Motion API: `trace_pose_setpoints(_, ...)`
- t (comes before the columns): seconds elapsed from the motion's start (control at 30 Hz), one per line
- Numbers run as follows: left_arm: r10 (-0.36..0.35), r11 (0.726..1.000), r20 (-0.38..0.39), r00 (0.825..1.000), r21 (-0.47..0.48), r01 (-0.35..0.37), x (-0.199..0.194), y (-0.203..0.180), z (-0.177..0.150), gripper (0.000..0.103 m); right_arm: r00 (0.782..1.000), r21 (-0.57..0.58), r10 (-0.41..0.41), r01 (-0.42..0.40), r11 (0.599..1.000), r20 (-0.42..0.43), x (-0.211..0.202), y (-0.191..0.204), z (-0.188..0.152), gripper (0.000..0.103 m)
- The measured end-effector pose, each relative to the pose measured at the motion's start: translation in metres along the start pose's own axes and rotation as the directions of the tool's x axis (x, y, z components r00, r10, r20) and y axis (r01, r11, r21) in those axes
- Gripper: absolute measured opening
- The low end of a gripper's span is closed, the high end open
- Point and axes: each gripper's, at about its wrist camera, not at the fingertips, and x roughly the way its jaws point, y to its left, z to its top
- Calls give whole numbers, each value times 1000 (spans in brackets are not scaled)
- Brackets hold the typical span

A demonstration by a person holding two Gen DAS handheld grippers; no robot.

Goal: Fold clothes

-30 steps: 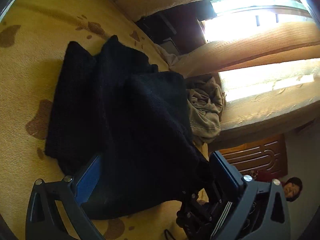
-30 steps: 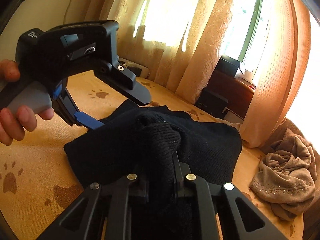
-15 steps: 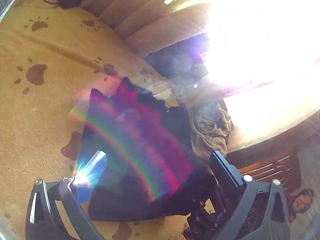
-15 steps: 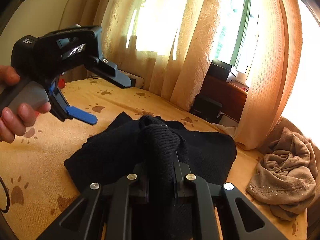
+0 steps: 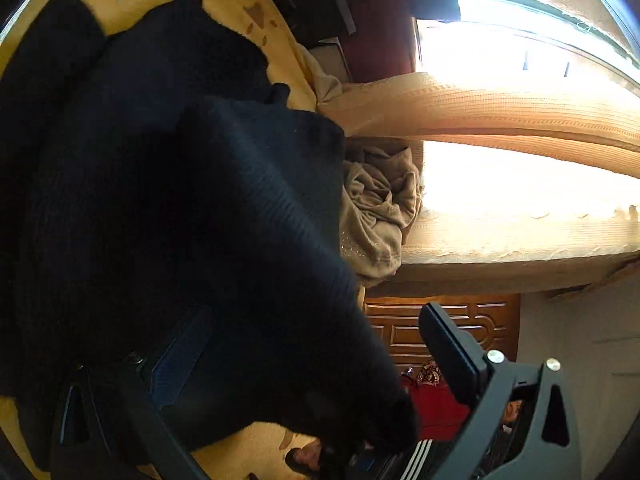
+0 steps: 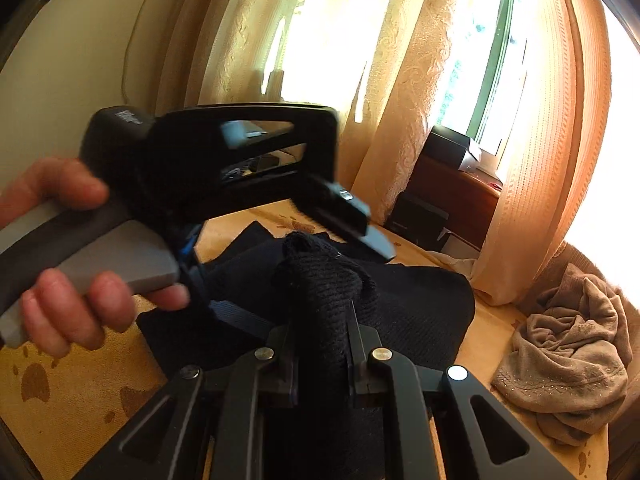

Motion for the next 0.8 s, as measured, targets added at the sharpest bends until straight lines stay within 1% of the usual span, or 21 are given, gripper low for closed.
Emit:
trace_pose_setpoints(0.07,8,1000,2,1000,-2,-8,5,-3,9,103,1000,-3,3,-3,1000,3,-1,1,0,16)
trace_pose_setpoints(0.17,14,1000,-28,1000,-6,-14,11,2,17,103,1000,-5,7,-7,1000,4,0,3,-1,16)
trace_pose_setpoints(0.23,16,1000,-41,999,13,-15,15,-2,21,101,1000,-12,13,-13,1000,2,1,5,-1,16)
trace_pose_setpoints(0.27,18,999,-36,999,27,-17,15,-3,22,84,1000,-18,16,-16,1000,1,1,6,-2,16)
trace_pose_setpoints(0.3,22,999,-35,999,36,-20,15,-4,24,52,1000,-25,17,-17,1000,0,2,8,-2,16)
trace_pose_setpoints(0.33,29,999,-41,999,32,-28,16,-1,26,36,1000,-29,13,-13,999,0,2,9,-2,16)
trace_pose_setpoints(0.37,36,999,-47,998,26,-35,17,4,28,22,1000,-31,8,-8,999,0,3,10,-2,16)
trace_pose_setpoints(0.4,40,999,-49,998,36,-38,18,7,29,22,1000,-29,9,-9,1000,-2,3,9,-3,17)
trace_pose_setpoints(0.47,43,998,-48,998,57,-40,19,11,29,21,999,-9,40,-40,999,-21,7,6,-3,17)
trace_pose_setpoints(0.53,27,998,-38,999,61,-25,17,12,28,21,996,6,81,-81,997,-32,8,3,-5,25)
trace_pose_setpoints(0.57,21,998,-32,999,65,-19,16,12,29,20,996,17,91,-90,996,-23,5,1,-6,40)
trace_pose_setpoints(0.6,17,997,-26,1000,71,-15,15,11,30,20,996,29,94,-94,995,-7,0,-3,-9,64)
trace_pose_setpoints(0.67,20,995,-11,1000,96,-19,17,6,36,20,995,54,100,-102,993,25,-11,-9,-13,87)
trace_pose_setpoints(0.73,25,991,8,1000,129,-26,10,0,37,20,994,91,97,-101,991,52,-21,-17,-16,87)
trace_pose_setpoints(0.8,29,986,28,999,161,-33,4,-6,38,20,995,167,72,-83,983,68,-28,-33,-16,87)
